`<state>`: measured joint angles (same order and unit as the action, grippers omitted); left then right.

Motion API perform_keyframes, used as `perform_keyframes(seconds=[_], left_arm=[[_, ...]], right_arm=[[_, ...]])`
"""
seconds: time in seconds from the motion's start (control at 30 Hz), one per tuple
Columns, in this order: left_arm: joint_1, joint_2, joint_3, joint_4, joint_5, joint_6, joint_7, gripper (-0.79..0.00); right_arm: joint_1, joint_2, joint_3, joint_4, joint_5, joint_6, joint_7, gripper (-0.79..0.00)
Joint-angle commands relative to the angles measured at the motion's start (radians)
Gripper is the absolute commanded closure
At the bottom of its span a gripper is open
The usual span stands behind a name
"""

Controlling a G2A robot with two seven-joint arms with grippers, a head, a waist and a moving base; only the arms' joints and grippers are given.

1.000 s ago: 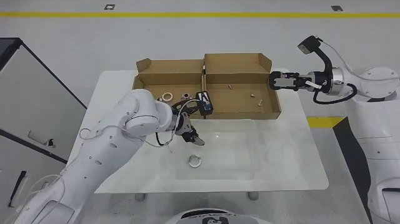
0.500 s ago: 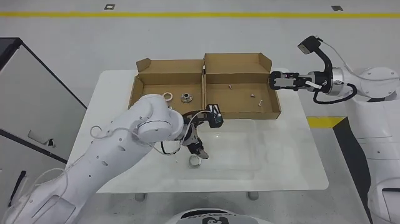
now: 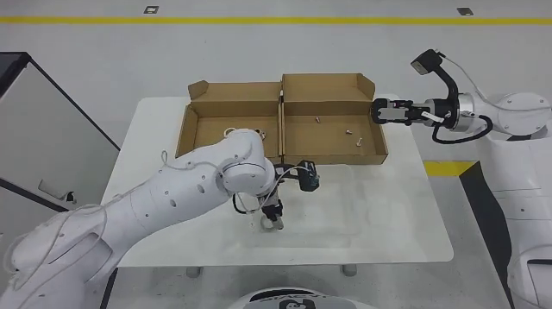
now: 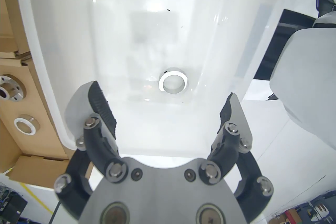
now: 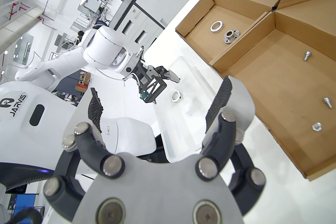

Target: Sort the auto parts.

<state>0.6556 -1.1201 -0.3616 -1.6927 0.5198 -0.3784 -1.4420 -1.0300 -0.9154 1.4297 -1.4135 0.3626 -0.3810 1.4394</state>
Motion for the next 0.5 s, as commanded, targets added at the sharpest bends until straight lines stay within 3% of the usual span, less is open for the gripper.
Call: perform_keyframes(seconds=[0.0, 0.1, 0.17, 0.23, 0.33, 0.4, 0.47], left_arm=[[-0.015, -0.004, 0.018, 0.018, -0.005, -0.012, 0.012, -0.785], [-0.038, -0.007, 0.051, 0.039, -0.006, -0.016, 0.016, -0.779], [-0.052, -0.008, 0.071, 0.051, -0.009, -0.018, 0.018, -0.708], [-0.063, -0.009, 0.088, 0.066, -0.014, -0.019, 0.019, -0.696], [-0.073, -0.012, 0.104, 0.088, -0.019, -0.026, 0.026, -0.603], [-0.078, -0.015, 0.118, 0.099, -0.012, -0.025, 0.026, -0.499], [-0.081, -0.02, 0.131, 0.111, -0.008, -0.022, 0.023, -0.48]], right_arm=[[0.0, 0.0, 0.0, 0.0, 0.0, 0.0, 0.0, -0.785], [0.0, 0.0, 0.0, 0.0, 0.0, 0.0, 0.0, -0.785], [0.0, 0.0, 0.0, 0.0, 0.0, 0.0, 0.0, -0.785], [0.0, 0.0, 0.0, 0.0, 0.0, 0.0, 0.0, -0.785], [0.0, 0.0, 0.0, 0.0, 0.0, 0.0, 0.0, -0.785], [0.0, 0.0, 0.0, 0.0, 0.0, 0.0, 0.0, -0.785], [0.0, 0.0, 0.0, 0.0, 0.0, 0.0, 0.0, -0.785]])
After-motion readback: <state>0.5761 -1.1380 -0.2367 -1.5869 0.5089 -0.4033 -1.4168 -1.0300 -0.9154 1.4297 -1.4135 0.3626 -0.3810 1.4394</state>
